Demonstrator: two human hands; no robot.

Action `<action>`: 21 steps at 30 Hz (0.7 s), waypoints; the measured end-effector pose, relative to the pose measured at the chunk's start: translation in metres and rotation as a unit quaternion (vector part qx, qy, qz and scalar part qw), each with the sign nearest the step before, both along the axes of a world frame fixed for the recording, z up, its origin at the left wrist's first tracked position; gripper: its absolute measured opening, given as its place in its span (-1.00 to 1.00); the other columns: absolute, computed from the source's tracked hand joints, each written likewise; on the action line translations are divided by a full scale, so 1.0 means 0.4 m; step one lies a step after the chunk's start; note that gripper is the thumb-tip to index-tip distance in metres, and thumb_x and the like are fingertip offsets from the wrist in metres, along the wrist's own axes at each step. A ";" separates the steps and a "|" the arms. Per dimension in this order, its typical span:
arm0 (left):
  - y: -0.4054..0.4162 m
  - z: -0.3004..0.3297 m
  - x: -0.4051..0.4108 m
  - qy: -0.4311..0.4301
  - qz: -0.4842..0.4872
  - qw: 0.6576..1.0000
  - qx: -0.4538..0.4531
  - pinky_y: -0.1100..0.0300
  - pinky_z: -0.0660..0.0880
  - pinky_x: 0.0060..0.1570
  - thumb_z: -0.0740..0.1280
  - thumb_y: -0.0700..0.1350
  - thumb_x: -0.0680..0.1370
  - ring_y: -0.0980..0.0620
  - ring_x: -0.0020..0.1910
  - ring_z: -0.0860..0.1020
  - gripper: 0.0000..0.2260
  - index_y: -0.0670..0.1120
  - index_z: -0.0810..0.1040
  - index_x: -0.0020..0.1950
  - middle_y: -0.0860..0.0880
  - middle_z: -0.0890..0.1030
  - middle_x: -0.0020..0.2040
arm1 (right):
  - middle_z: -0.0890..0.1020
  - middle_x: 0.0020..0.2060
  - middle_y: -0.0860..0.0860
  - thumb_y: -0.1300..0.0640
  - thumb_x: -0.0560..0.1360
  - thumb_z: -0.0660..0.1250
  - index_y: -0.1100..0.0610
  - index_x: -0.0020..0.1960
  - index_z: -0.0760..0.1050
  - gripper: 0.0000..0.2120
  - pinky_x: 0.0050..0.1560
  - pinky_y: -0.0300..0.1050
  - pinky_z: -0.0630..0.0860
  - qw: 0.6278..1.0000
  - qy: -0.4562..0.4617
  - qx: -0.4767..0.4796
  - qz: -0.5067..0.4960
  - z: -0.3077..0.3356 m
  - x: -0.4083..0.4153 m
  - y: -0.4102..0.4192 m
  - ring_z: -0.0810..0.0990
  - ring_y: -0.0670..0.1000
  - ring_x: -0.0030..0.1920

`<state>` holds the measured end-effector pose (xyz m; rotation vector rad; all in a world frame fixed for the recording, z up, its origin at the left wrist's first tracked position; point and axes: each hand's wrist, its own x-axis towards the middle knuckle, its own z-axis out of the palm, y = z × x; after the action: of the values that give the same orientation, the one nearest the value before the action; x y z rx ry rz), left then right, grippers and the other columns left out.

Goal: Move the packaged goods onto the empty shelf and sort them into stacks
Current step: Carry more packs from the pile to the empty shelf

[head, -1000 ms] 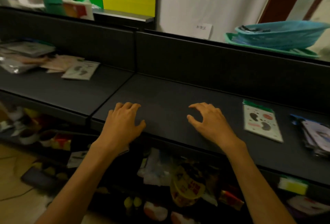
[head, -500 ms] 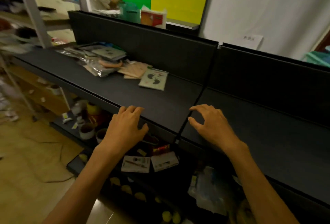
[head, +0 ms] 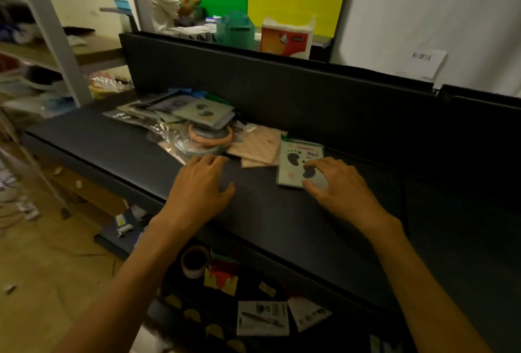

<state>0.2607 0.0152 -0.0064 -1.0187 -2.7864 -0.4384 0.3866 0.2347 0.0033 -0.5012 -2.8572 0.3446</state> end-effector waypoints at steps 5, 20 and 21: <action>0.039 0.009 -0.138 0.019 -0.052 0.998 0.030 -0.03 0.43 0.19 0.33 0.07 0.48 -0.16 0.30 0.39 -0.39 -0.05 0.27 0.49 -0.09 0.42 0.37 | 0.37 0.38 -0.04 -0.14 0.54 0.23 -0.05 0.42 0.31 -0.52 0.30 -0.09 0.28 0.999 -0.007 -0.007 -0.053 0.013 -0.085 0.010 0.35 0.01 0.31; 0.077 0.026 -0.472 0.026 -0.125 0.988 0.085 -0.05 0.30 0.25 0.30 0.15 0.50 -0.13 0.32 0.35 -0.51 -0.04 0.38 0.36 -0.10 0.44 0.33 | 0.35 0.38 0.01 -0.15 0.54 0.24 0.00 0.47 0.21 -0.44 0.28 -0.07 0.30 0.961 -0.019 -0.038 -0.272 -0.022 -0.204 -0.047 0.33 0.04 0.33; 0.069 0.030 -0.498 0.032 -0.122 0.988 0.085 -0.05 0.29 0.25 0.29 0.15 0.50 -0.14 0.32 0.34 -0.51 -0.06 0.39 0.35 -0.12 0.44 0.33 | 0.35 0.38 0.01 -0.17 0.53 0.24 0.01 0.47 0.21 -0.42 0.28 -0.06 0.31 0.956 -0.020 -0.038 -0.289 -0.026 -0.212 -0.055 0.34 0.04 0.33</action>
<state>0.0615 0.0429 0.0054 -1.3121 -2.5251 -0.6478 0.3017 0.2126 -0.0071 -1.3213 -2.5774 0.3350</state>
